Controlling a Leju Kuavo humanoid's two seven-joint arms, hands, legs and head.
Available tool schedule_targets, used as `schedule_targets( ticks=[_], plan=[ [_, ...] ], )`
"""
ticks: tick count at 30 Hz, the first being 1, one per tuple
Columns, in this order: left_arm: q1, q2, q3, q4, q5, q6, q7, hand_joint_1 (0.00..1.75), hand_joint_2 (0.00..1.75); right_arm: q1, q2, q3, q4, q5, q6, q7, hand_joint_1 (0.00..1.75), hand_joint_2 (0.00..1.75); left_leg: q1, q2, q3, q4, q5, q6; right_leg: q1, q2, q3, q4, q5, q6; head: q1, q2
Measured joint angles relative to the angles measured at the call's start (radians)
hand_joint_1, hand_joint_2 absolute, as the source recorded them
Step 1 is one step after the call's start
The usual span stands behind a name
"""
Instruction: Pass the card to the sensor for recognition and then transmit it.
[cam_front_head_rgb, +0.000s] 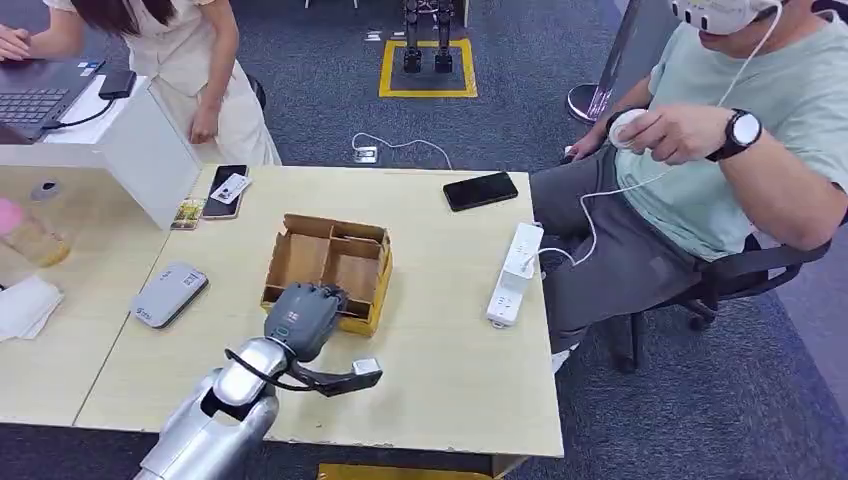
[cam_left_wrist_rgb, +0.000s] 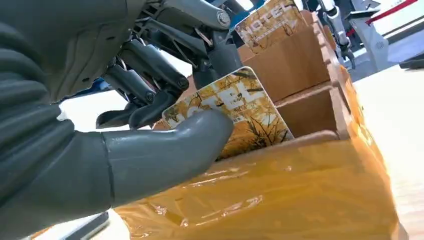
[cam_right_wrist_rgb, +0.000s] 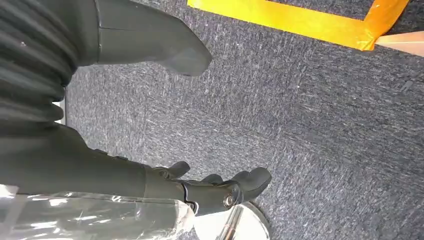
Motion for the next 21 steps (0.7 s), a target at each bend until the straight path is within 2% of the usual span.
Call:
schedule_targets(
  ticks=[7,10,15,21],
  plan=[
    [-0.089,0.017,0.072,-0.031,0.036,-0.006,0.029,1.75,1.75,0.000,0.000,0.000,0.000,0.001,0.000,0.000,0.00,1.75,0.000,0.000,0.000,0.000,0.001,0.000,0.000,0.000,0.000,0.000,0.001,0.000,0.000,0.000],
    [-0.166,0.026,0.121,-0.042,0.023,-0.011,0.057,1.75,1.75,0.000,0.000,0.000,0.000,0.001,0.000,0.000,0.00,1.75,0.001,0.000,0.000,0.000,0.001,0.000,0.001,0.000,0.000,0.001,0.001,0.000,0.000,0.000],
    [-0.315,0.041,0.179,-0.037,-0.005,-0.045,0.066,1.75,1.75,0.000,0.000,0.000,0.000,0.003,0.002,0.000,0.00,1.75,0.001,0.000,0.000,0.000,0.002,0.000,0.001,0.000,0.000,0.001,0.001,-0.001,0.000,0.000],
    [-0.378,0.040,0.199,-0.020,-0.017,-0.049,0.067,1.75,1.75,-0.002,0.000,0.000,0.000,0.003,0.003,-0.002,0.00,1.75,0.000,0.000,0.000,0.001,0.002,0.000,0.000,0.000,0.000,0.001,0.001,0.000,0.000,0.000]
  ],
)
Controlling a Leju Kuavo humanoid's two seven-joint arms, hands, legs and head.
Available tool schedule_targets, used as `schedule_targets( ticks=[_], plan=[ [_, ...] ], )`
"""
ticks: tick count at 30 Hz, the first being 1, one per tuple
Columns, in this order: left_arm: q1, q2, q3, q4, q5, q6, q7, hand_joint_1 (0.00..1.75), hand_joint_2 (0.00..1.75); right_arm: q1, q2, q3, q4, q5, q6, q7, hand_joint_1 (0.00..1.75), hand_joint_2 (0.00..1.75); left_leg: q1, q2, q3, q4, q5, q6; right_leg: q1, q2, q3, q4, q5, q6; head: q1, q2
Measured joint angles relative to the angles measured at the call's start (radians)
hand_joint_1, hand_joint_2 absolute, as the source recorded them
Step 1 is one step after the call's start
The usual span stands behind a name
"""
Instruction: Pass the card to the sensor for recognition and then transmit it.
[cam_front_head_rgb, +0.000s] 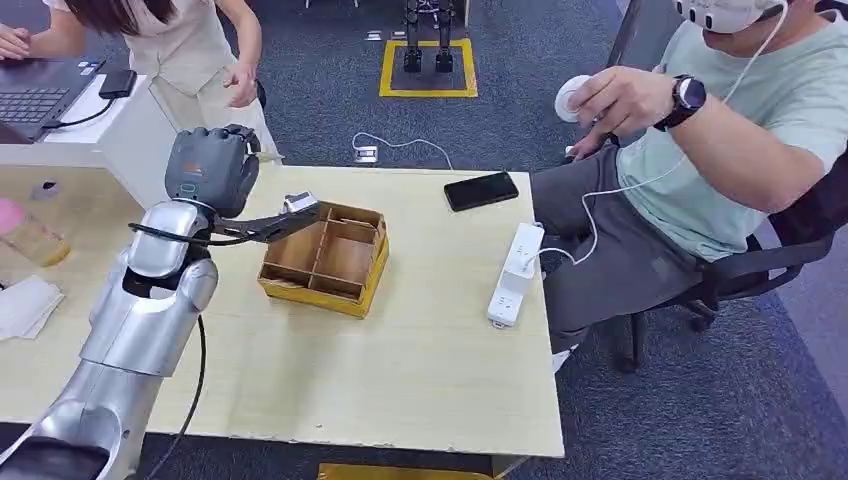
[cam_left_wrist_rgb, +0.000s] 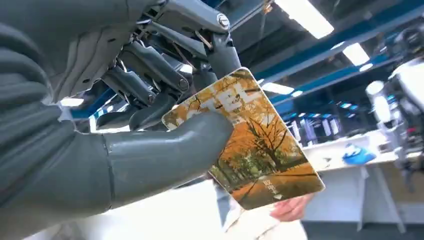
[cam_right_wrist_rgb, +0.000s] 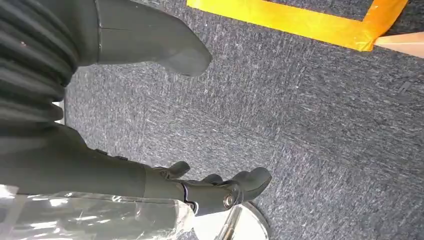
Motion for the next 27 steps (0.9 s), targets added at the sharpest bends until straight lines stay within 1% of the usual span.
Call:
schedule_targets(
  ticks=[2,4,7,8,10,11,12,13,14,15,17,20,24,27],
  plan=[
    [-0.023,-0.007,0.001,0.011,-0.011,0.000,0.011,1.75,1.75,-0.002,0.000,0.000,0.000,0.001,0.000,0.000,0.00,1.75,0.000,0.000,0.000,0.000,0.000,0.000,0.000,0.000,0.000,0.000,0.000,0.000,0.000,0.000],
    [-0.052,-0.026,0.001,0.037,-0.036,0.005,0.040,1.75,1.75,-0.003,0.000,0.001,0.000,0.001,0.000,0.001,0.00,1.75,0.000,0.000,0.000,0.000,0.000,0.000,0.000,0.000,0.000,0.000,0.000,0.000,0.000,0.000],
    [-0.086,-0.047,0.001,0.076,-0.045,0.009,0.077,1.75,1.75,-0.006,0.000,0.002,0.000,0.002,0.002,0.001,0.00,1.75,0.000,0.000,0.000,0.000,0.000,0.000,0.000,0.000,0.000,0.000,0.000,0.000,0.000,0.000],
    [-0.102,-0.057,-0.002,0.097,-0.045,0.013,0.110,1.75,1.75,-0.006,0.000,0.005,0.000,0.003,0.004,0.001,0.00,1.75,0.000,0.000,0.000,0.000,0.000,0.000,0.000,0.000,0.000,0.000,0.000,0.001,0.000,0.000],
    [-0.149,-0.077,-0.028,0.171,-0.046,0.046,0.227,1.75,1.75,-0.010,0.000,0.022,0.000,0.003,0.013,0.001,0.00,1.75,0.000,0.000,0.000,0.000,0.000,0.000,0.000,0.000,0.000,0.000,0.001,0.001,0.000,0.000],
    [-0.163,-0.081,-0.037,0.194,-0.047,0.054,0.256,1.75,1.75,-0.011,0.000,0.028,0.000,0.003,0.014,0.001,0.00,1.75,0.000,0.000,0.000,0.000,0.000,0.000,0.000,0.000,0.000,0.000,0.001,0.001,0.000,0.000],
    [-0.166,-0.083,-0.037,0.195,-0.047,0.054,0.257,1.75,1.75,-0.012,0.000,0.028,0.000,0.003,0.014,0.001,0.00,1.75,0.000,0.000,0.000,0.000,0.000,0.000,0.000,0.000,0.000,0.000,0.001,0.001,0.000,0.000],
    [-0.187,-0.087,-0.053,0.233,-0.048,0.068,0.302,1.75,1.75,-0.015,0.000,0.039,0.000,0.003,0.015,0.001,0.00,1.75,0.000,0.000,0.000,0.000,0.000,0.000,0.000,0.000,0.000,0.000,0.002,0.000,0.000,0.000],
    [-0.228,-0.090,-0.088,0.314,-0.048,0.113,0.381,1.75,1.75,-0.024,0.001,0.064,0.000,0.003,0.018,0.012,0.00,1.75,0.000,0.001,0.000,0.000,0.000,0.000,0.000,0.001,0.000,0.000,0.002,0.000,0.000,0.000],
    [-0.247,-0.092,-0.098,0.355,-0.048,0.137,0.398,1.75,1.75,-0.029,0.001,0.078,0.000,0.003,0.018,0.017,0.00,1.75,0.000,0.001,0.000,0.000,0.000,0.000,0.000,0.001,0.000,0.000,0.002,0.000,0.000,0.000],
    [-0.278,-0.093,-0.099,0.427,-0.048,0.166,0.402,1.75,1.75,-0.038,0.003,0.104,0.000,0.003,0.018,0.026,0.00,1.75,0.000,0.002,0.001,0.000,0.000,0.000,0.000,0.002,0.000,0.000,0.002,0.000,0.000,0.000],
    [-0.310,-0.089,-0.098,0.507,-0.048,0.175,0.402,1.75,1.75,-0.044,0.003,0.133,0.000,0.003,0.019,0.030,0.00,1.75,0.000,0.001,0.000,0.000,0.000,0.000,0.000,0.002,0.000,0.000,0.002,0.000,0.000,0.000],
    [-0.335,-0.085,-0.098,0.570,-0.048,0.179,0.409,1.75,1.75,-0.047,0.005,0.158,0.000,0.003,0.019,0.029,0.00,1.75,0.000,0.001,0.000,0.000,0.000,0.000,0.000,0.001,0.000,0.000,0.002,0.000,0.000,0.000],
    [-0.338,-0.085,-0.098,0.596,-0.048,0.182,0.409,1.75,1.75,-0.051,0.006,0.168,0.000,0.003,0.019,0.027,0.00,1.75,0.000,0.001,0.000,0.000,0.000,0.000,0.000,0.002,0.000,0.000,0.002,0.000,0.000,0.000]
  ],
)
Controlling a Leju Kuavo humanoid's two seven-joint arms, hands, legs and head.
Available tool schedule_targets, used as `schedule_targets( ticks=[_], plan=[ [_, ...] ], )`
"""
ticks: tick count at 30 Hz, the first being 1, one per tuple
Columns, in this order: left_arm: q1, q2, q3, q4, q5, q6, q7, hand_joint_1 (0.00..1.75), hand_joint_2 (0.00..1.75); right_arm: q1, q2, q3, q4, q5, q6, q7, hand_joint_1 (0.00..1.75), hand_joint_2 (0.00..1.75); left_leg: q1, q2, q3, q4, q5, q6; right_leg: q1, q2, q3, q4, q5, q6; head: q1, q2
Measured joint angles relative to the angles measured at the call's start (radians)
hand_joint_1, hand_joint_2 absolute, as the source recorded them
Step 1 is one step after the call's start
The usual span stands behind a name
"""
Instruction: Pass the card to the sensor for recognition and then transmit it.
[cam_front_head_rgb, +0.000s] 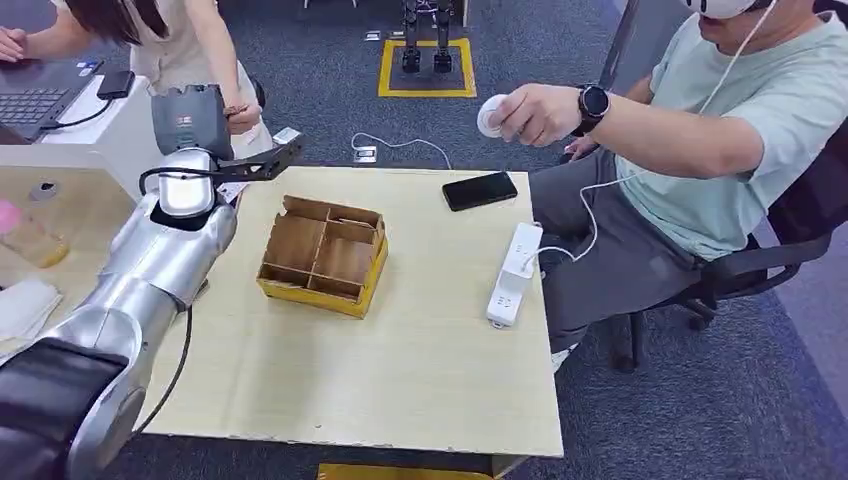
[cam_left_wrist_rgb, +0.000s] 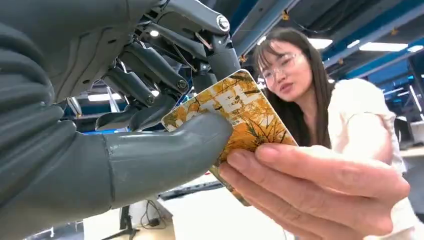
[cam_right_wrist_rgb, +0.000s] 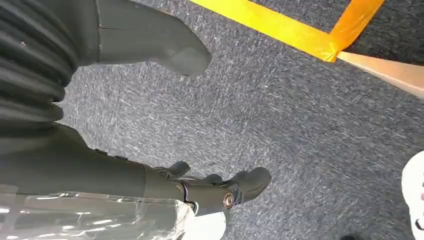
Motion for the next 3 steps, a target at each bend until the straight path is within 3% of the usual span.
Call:
schedule_targets(
  ticks=[1,2,3],
  plan=[
    [0.000,0.000,0.000,0.005,0.000,0.003,0.000,1.75,1.75,0.000,0.000,0.004,0.000,0.000,0.000,0.000,0.00,1.75,0.000,0.000,0.000,0.000,0.000,0.000,0.000,0.000,0.000,0.000,0.000,0.000,0.000,0.000],
    [-0.001,0.000,0.000,0.011,0.000,0.004,0.000,1.52,1.75,-0.001,0.000,0.007,0.000,0.000,0.000,0.000,0.00,1.75,0.000,0.000,0.000,0.000,0.000,0.000,0.000,0.000,0.000,0.000,0.000,0.000,0.000,0.000],
    [-0.001,0.001,0.001,0.016,0.000,0.005,0.000,0.12,1.75,-0.001,0.001,0.010,0.000,0.000,0.000,0.001,0.00,1.75,0.000,0.000,0.000,0.000,0.000,0.000,0.000,0.000,0.000,0.000,0.000,0.000,0.000,0.000]
  ],
)
